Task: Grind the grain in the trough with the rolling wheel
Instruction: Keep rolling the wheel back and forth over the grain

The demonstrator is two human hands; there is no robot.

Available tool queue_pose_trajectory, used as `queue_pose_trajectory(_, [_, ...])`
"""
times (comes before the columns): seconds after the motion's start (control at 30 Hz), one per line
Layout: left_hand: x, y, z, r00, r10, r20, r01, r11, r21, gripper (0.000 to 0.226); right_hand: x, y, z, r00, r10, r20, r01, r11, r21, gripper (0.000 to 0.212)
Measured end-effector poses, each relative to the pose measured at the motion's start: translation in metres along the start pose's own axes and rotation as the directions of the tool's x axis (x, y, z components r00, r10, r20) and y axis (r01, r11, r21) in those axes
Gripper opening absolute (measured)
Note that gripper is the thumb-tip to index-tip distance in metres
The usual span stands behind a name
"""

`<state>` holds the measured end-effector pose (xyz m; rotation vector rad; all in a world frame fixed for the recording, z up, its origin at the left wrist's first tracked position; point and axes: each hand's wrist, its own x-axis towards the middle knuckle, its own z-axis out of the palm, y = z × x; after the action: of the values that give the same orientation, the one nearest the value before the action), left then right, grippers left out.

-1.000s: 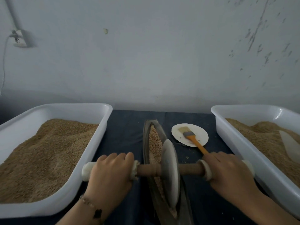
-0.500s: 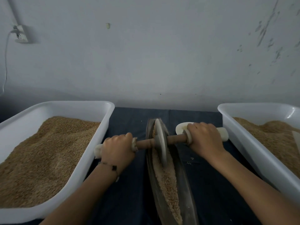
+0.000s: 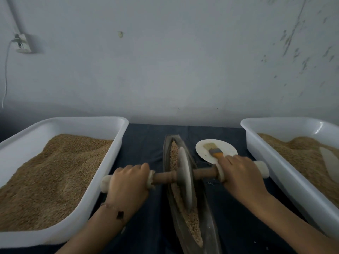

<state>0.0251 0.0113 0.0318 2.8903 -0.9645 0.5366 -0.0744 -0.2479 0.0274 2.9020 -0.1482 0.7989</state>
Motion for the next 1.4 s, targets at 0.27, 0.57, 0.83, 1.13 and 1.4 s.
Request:
queue_pose_trajectory(0.27, [-0.044, 0.005, -0.029, 0.984, 0.157, -0.089, -0.159, 0.987, -0.021, 0.048, -0.039, 0.006, -0.034, 0.995, -0.096, 0.013, 0.096, 0.995, 0.017, 0.049])
queue_pose_trajectory(0.57, [0.008, -0.004, 0.014, 0.996, -0.078, -0.044, 0.079, 0.996, 0.035, 0.017, 0.022, 0.004, 0.011, 0.993, 0.03, 0.112, -0.018, 0.994, -0.107, 0.029])
queue_pose_trajectory(0.83, [0.057, -0.016, 0.023, 0.987, -0.16, -0.014, 0.16, 0.987, 0.023, 0.02, 0.058, 0.007, 0.031, 0.984, 0.117, 0.135, -0.105, 0.99, -0.09, 0.01])
queue_pose_trajectory(1.13, [0.018, 0.0, 0.001, 0.998, -0.063, -0.006, 0.064, 0.996, 0.069, 0.02, 0.012, 0.005, 0.015, 0.984, 0.091, 0.151, -0.086, 0.995, -0.044, 0.023])
queue_pose_trajectory(1.4, [-0.025, 0.006, -0.028, 0.995, -0.012, 0.1, 0.015, 1.0, -0.028, 0.021, -0.029, 0.012, -0.023, 0.938, 0.059, 0.341, -0.064, 0.998, 0.001, 0.019])
